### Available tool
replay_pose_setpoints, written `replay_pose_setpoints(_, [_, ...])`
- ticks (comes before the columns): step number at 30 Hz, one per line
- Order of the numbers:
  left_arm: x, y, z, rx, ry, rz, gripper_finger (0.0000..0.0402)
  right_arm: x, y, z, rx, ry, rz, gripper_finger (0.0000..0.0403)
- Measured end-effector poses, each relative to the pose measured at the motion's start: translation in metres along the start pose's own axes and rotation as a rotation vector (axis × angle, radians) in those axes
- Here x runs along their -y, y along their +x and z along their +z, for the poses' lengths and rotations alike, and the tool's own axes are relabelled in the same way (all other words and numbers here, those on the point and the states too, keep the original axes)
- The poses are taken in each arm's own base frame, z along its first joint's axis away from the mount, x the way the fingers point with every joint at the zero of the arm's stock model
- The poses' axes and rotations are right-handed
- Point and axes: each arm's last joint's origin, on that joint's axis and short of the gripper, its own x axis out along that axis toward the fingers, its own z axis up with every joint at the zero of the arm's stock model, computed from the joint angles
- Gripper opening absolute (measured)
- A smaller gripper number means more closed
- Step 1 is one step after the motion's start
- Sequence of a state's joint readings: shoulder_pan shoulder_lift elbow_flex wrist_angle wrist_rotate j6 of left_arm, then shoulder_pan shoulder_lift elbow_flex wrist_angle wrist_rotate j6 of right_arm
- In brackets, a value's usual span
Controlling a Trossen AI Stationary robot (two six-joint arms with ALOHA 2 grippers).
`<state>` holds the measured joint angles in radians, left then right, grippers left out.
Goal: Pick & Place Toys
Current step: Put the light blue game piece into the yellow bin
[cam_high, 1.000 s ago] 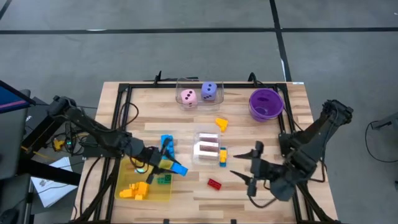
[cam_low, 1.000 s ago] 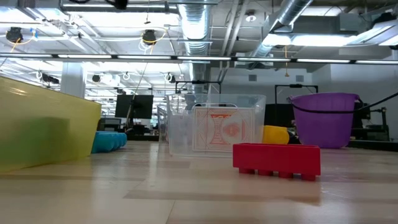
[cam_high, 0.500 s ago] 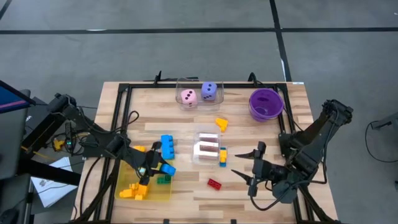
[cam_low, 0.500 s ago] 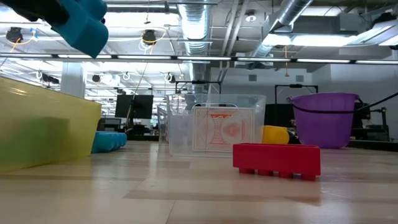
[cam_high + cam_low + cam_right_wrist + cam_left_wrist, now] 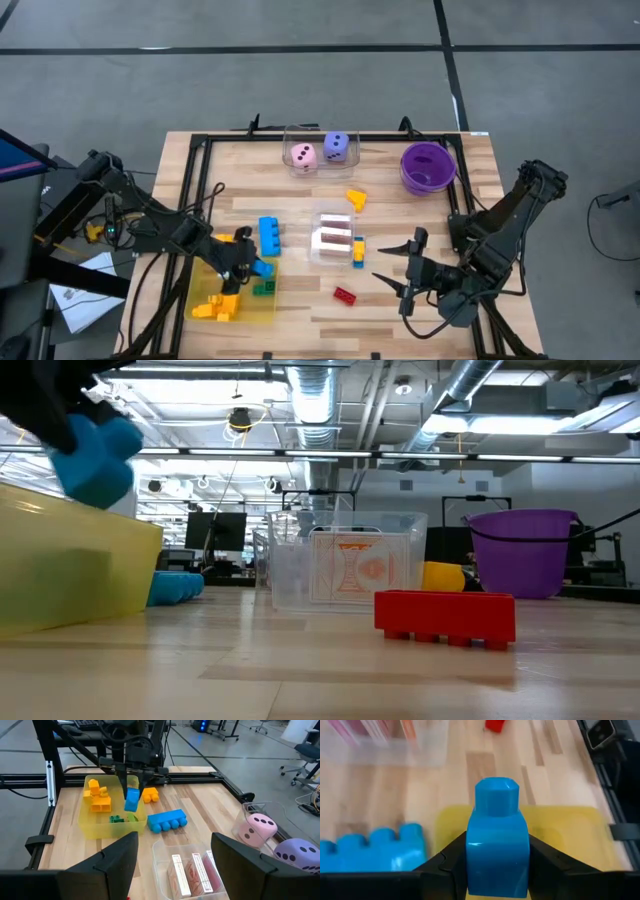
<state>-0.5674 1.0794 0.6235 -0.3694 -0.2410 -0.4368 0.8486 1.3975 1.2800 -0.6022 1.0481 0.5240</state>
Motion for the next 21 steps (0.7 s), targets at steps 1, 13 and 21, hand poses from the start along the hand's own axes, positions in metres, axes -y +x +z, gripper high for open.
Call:
replay_pose_setpoints(1, [0.001,0.000,-0.001,-0.015,-0.014,-0.015,0.0142,0.000,0.000,0.000,0.000,0.000,0.000,0.0244])
replay_pose_setpoints(13, [0.029,-0.004,-0.015,-0.129,-0.097,-0.216,0.0141,0.000,0.000,-0.001,-0.004,-0.007,-0.001,0.0244])
replay_pose_setpoints(21, [0.037,0.022,-0.018,-0.161,-0.124,-0.205,0.0139,0.004,0.005,0.000,-0.010,-0.004,-0.021,0.0244])
